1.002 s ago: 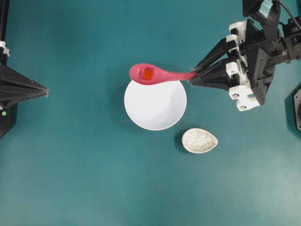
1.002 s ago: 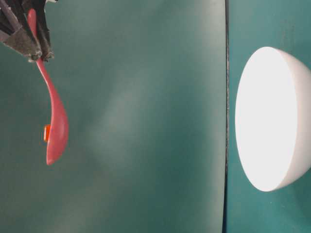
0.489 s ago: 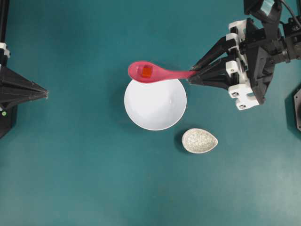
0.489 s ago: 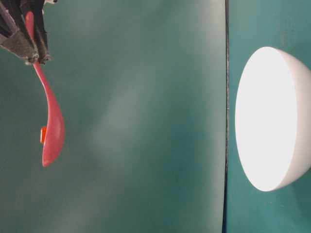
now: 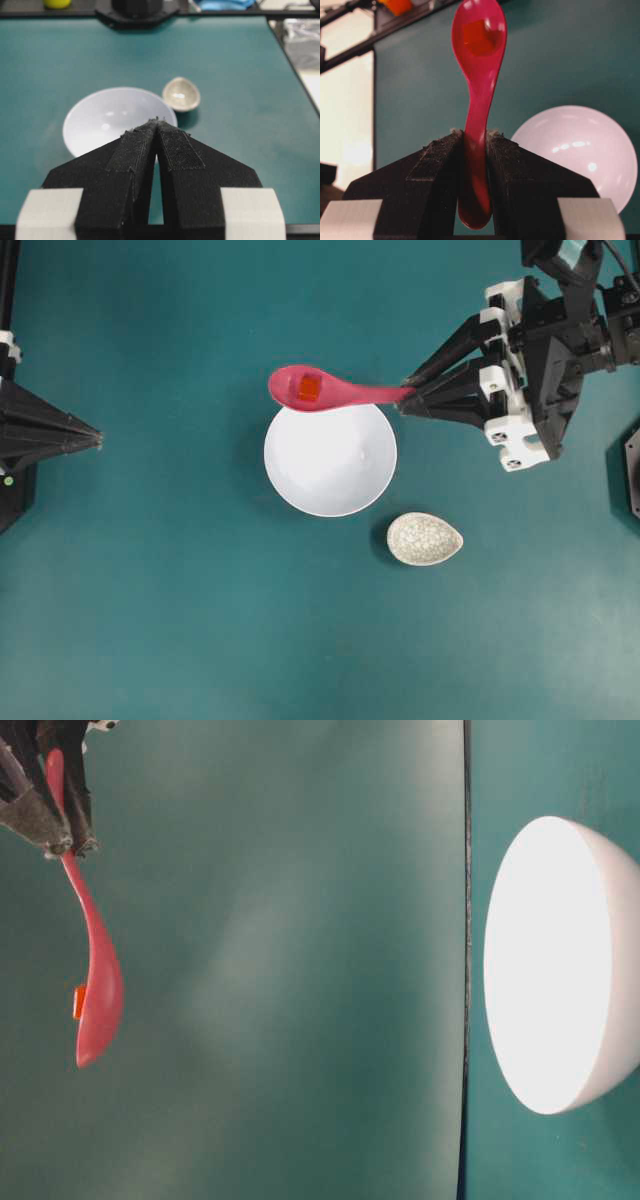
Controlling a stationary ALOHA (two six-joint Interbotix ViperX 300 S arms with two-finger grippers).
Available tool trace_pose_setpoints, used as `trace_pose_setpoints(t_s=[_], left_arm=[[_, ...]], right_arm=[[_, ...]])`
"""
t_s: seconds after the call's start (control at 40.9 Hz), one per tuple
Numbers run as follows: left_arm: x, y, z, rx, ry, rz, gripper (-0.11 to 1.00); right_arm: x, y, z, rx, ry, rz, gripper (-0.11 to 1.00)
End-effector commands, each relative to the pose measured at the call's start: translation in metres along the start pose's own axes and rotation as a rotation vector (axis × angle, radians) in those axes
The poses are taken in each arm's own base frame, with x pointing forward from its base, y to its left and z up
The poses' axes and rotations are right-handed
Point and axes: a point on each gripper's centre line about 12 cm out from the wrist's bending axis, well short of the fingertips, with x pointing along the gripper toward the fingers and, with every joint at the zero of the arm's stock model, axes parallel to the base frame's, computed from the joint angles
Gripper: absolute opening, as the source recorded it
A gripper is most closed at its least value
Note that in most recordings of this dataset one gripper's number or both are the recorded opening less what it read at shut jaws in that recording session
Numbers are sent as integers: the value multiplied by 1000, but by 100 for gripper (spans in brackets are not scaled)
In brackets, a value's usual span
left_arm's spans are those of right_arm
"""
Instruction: Grip the spoon and scoop the red block from the bowl with right arm.
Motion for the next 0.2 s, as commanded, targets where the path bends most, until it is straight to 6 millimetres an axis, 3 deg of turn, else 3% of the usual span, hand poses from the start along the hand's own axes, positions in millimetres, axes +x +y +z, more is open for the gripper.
trace_pose_setpoints(t_s=[0.0,0.171], left_arm=[[0,-1,13,5,-31,-5,0],[0,-1,13,5,-32,-5,0]], right_arm=[[-6,6,7,-1,-31,18,22],[-5,7,7,-1,-31,19,22]])
